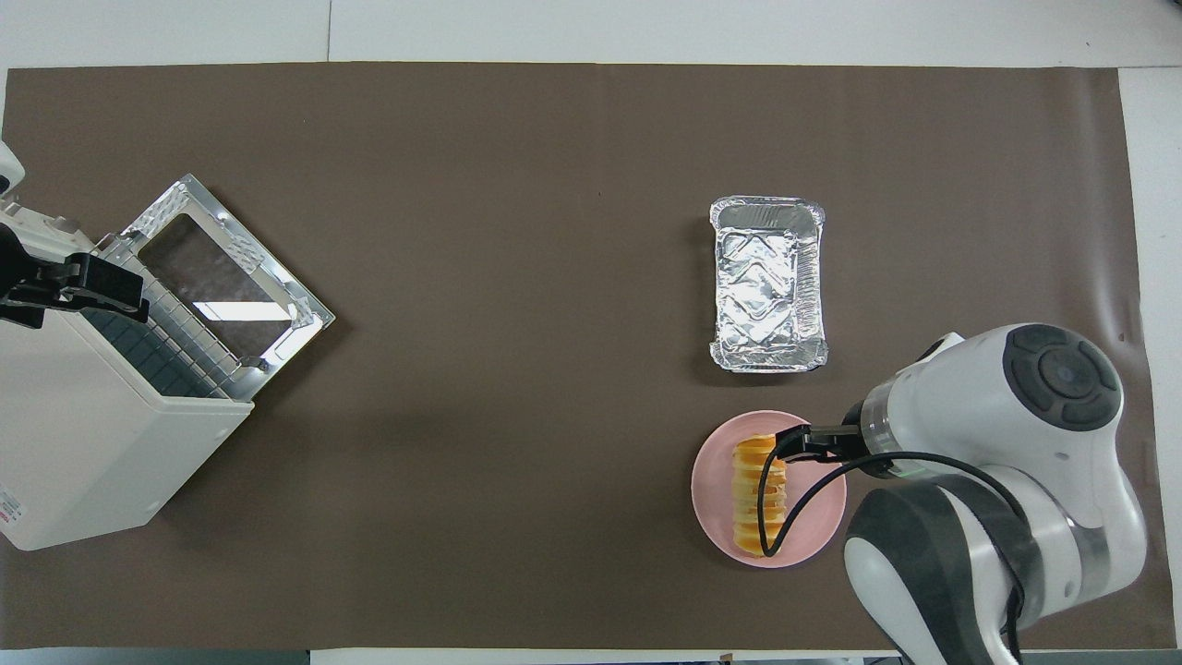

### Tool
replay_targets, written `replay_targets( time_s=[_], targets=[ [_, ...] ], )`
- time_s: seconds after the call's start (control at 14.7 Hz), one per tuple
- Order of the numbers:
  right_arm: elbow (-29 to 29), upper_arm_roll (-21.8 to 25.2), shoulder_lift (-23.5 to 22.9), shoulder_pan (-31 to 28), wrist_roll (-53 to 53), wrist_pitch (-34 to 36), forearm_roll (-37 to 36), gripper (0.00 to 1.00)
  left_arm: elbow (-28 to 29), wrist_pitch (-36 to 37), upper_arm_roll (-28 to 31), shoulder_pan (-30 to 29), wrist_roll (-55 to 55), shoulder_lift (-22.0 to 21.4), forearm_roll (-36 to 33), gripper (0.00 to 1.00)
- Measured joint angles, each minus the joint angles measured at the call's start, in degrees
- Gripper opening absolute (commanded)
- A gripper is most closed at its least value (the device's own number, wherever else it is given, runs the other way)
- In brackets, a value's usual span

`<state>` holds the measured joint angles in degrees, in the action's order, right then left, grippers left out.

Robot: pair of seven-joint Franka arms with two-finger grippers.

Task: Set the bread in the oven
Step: 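Grasp the orange bread rolls with the right gripper, then carry the bread rolls with the right gripper into the foil tray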

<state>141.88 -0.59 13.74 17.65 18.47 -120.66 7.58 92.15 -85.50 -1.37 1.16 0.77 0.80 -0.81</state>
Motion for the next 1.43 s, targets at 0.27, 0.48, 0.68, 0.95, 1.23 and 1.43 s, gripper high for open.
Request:
replay_targets(
  time_s=[0.27,0.48,0.68,0.95,1.23,1.43],
  targets=[
    [4.1,0.0,-0.4,2.9,2.6,-4.3,2.3,0.98,0.0,0.0,0.0,0.0,0.0,0.0,0.0,1.00],
    [6.7,0.0,-1.5,3.4,2.7,-8.4,3.7,0.89,0.0,0.0,0.0,0.0,0.0,0.0,0.0,1.00],
    [8.2,0.0,-2.5,4.5,3.0,-10.8,4.8,0.70,0.0,0.0,0.0,0.0,0.0,0.0,0.0,1.00],
    [8.2,0.0,-2.5,5.1,3.7,-11.0,4.8,0.00,0.0,0.0,0.0,0.0,0.0,0.0,0.0,1.00],
    [7.8,0.0,-2.0,5.2,3.7,-9.8,4.8,0.00,0.0,0.0,0.0,0.0,0.0,0.0,0.0,1.00],
    [3.4,0.5,0.2,4.9,4.4,-3.4,4.8,0.00,0.0,0.0,0.0,0.0,0.0,0.0,0.0,1.00]
  ],
)
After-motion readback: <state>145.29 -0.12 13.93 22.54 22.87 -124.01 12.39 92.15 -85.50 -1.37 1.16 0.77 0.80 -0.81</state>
